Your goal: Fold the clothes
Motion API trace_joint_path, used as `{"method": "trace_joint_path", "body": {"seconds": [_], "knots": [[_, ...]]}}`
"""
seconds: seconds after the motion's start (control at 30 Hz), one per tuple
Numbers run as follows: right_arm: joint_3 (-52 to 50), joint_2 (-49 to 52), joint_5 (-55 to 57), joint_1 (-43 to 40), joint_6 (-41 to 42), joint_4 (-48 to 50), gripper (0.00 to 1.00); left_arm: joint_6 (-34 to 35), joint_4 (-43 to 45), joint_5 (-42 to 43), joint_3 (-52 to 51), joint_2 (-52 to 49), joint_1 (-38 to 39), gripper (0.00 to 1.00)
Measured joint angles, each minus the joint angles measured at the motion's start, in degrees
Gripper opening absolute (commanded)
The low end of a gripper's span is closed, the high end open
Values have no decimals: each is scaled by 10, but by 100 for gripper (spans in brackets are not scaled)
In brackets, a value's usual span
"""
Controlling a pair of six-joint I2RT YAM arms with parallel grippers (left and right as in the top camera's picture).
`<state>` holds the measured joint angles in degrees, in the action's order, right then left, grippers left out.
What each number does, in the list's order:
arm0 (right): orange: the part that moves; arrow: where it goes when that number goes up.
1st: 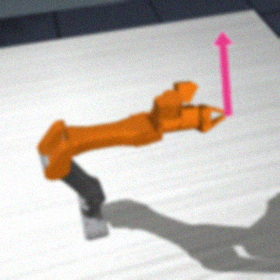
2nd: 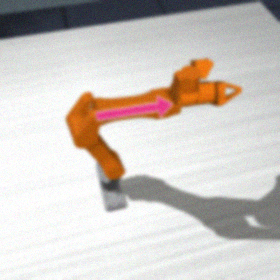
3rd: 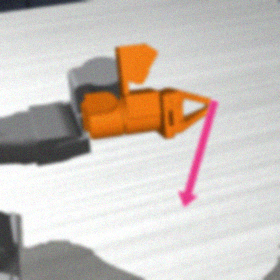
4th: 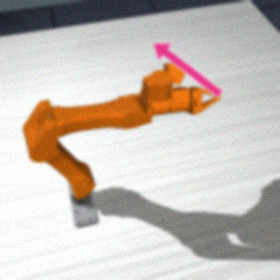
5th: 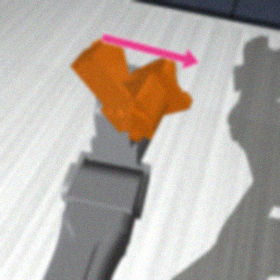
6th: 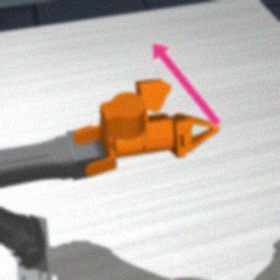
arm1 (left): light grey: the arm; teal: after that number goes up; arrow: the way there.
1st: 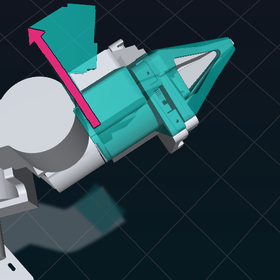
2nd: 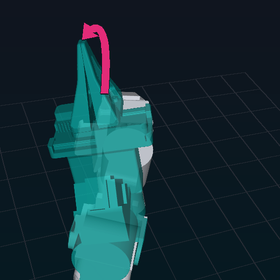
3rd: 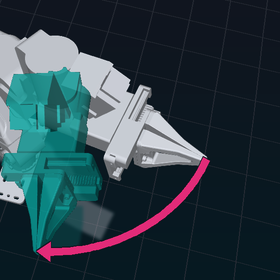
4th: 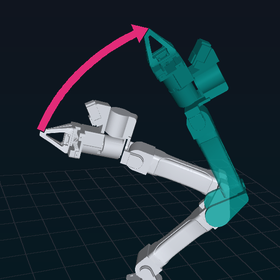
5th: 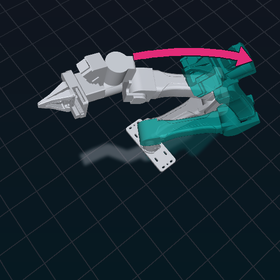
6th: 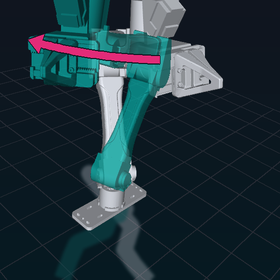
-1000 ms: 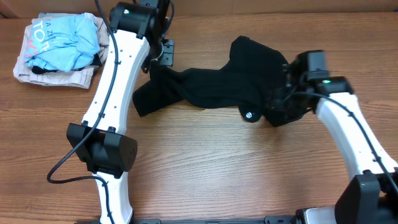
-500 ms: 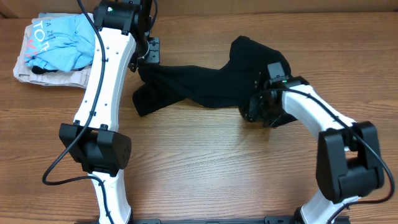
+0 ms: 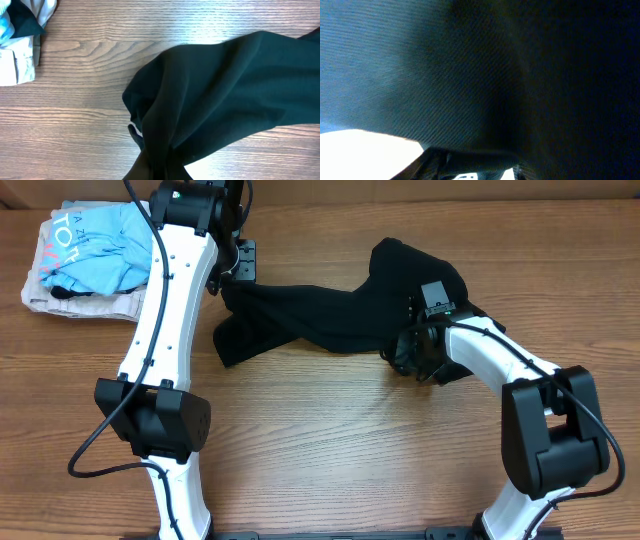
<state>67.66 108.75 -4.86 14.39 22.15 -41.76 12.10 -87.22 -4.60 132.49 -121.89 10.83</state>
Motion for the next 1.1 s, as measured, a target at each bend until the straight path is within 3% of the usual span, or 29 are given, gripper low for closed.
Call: {"method": "trace_joint_path", "body": {"seconds": [0.07, 0.1, 0.27, 0.47, 0.8, 1.1], "knots": [[0, 7, 7, 0, -2, -2, 9, 0, 0, 0, 0, 0, 0, 4], [0, 7, 6, -1, 0, -3, 4, 0, 0, -2, 0, 0, 0, 4], [5, 8, 5, -3, 10, -28, 4, 0, -7, -6, 1, 0, -1, 4], [82, -17, 0, -42, 7, -175, 4, -2, -72, -8, 85, -4, -19, 4], [467, -184, -3, -179, -59, -407, 4, -7, -92, -9, 294, 33, -77, 4], [697, -192, -13, -223, -85, -548, 4, -7, -71, -30, 349, 155, -81, 4]]}}
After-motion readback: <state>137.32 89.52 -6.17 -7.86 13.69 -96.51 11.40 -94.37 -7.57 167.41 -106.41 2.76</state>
